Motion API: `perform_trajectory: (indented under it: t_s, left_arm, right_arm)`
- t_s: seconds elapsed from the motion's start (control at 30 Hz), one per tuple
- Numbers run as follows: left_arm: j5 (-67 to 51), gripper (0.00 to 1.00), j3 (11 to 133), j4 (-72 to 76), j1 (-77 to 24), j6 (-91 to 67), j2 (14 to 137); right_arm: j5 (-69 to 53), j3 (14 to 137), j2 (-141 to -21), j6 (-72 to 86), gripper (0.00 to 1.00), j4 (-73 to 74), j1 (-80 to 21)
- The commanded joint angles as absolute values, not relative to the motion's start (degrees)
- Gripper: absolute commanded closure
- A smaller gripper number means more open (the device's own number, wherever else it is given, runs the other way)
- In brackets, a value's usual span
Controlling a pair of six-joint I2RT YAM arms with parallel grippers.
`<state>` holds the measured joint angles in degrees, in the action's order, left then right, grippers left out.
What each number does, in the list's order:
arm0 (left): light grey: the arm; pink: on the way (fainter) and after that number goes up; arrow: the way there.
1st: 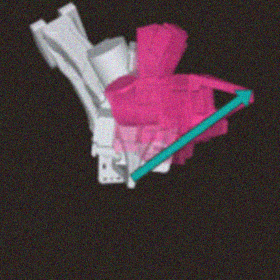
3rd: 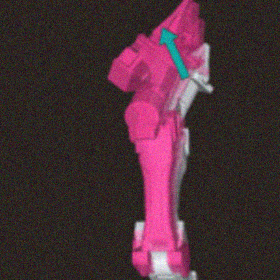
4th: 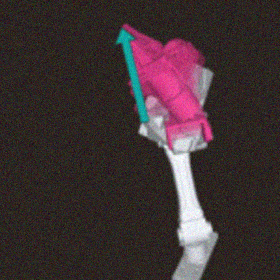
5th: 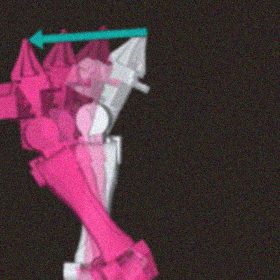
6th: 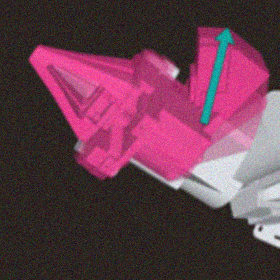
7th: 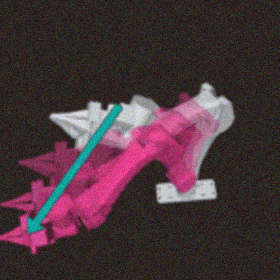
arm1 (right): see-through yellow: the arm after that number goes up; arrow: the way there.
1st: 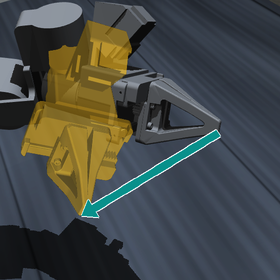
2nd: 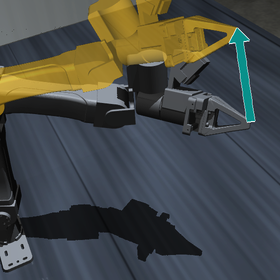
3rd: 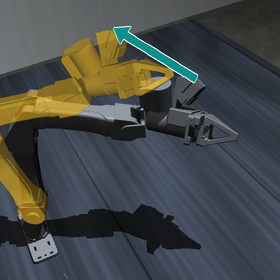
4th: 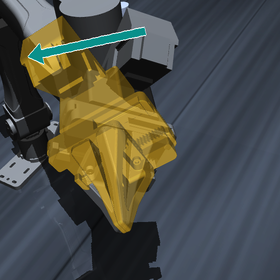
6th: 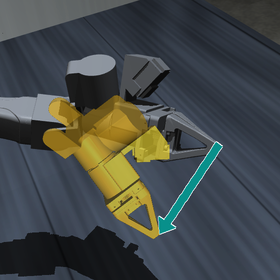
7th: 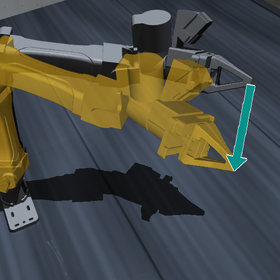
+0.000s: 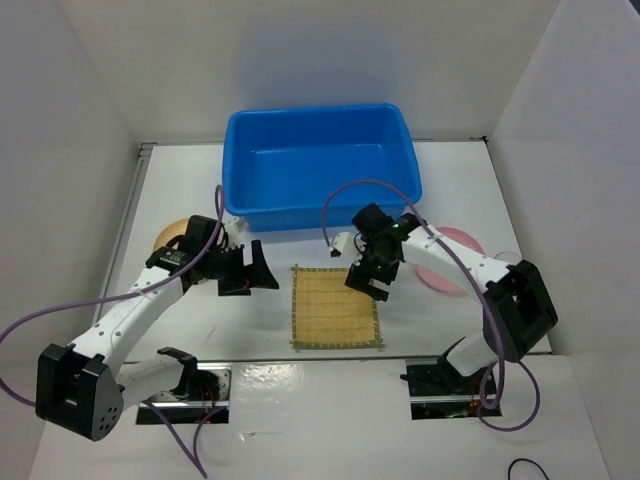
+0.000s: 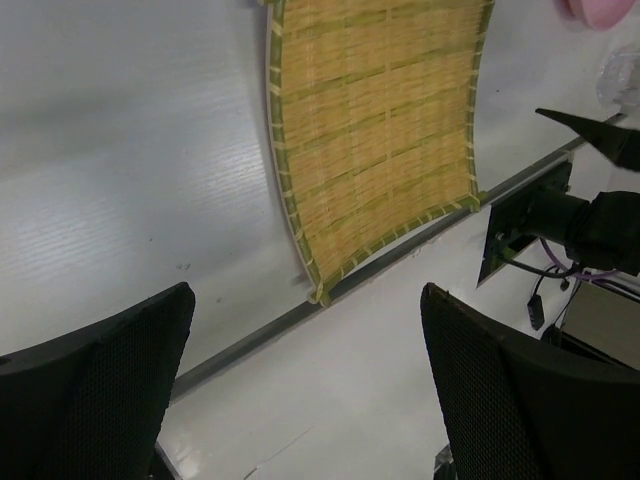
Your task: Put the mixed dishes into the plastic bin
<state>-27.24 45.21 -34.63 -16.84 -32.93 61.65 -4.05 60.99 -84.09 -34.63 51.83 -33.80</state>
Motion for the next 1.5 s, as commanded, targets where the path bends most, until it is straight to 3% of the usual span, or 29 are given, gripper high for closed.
perform_trajectory:
  t_s: [0.0,0.07,0.13,0.17,0.23,0.27,0.33,0.47,0.7,0.93,1.47]
  left_arm:
    - [-28.5,0.0,43.8,-32.4,-17.4,-33.8,62.8]
    - [-31.1,0.0,42.8,-30.9,-17.9,-33.8,65.1]
    - [-31.8,0.0,42.1,-29.4,-18.5,-34.5,66.6]
    - [-31.8,0.0,42.1,-27.9,-19.2,-34.5,68.0]
    - [-31.8,0.0,40.8,-27.0,-19.7,-35.6,68.8]
    - [-31.8,0.0,40.3,-25.7,-19.7,-35.6,69.3]
    - [-31.8,0.0,39.7,-24.5,-19.7,-36.8,69.9]
    - [-31.3,0.0,39.2,-22.8,-20.9,-37.4,70.9]
    - [-30.4,0.0,38.0,-17.7,-22.9,-41.0,77.6]
    - [-25.9,0.0,39.2,-20.0,-24.2,-41.0,78.1]
    - [-28.7,0.0,35.4,-9.8,-24.2,-47.1,76.9]
  right_arm:
    - [-2.3,60.9,-88.0,-35.4,0.02,49.7,-37.8]
    - [-2.3,61.5,-90.0,-34.7,0.03,49.0,-38.6]
    - [-1.1,61.5,-93.2,-34.2,0.17,47.5,-39.5]
    - [-0.4,61.5,-94.3,-33.2,0.35,46.8,-40.2]
    - [1.1,61.0,-97.6,-32.0,0.58,46.1,-40.2]
    - [1.1,60.1,-98.6,-32.0,0.79,45.2,-40.2]
    - [1.8,58.5,-99.8,-31.3,0.9,44.5,-40.2]
    - [0.6,56.0,-99.1,-30.1,0.98,42.2,-40.2]
    - [-0.4,54.8,-97.5,-28.2,1.0,41.0,-40.2]
    - [-0.8,59.4,-85.2,-29.3,1.0,43.9,-40.2]
    - [-5.9,57.9,-92.2,-28.2,1.0,42.5,-41.2]
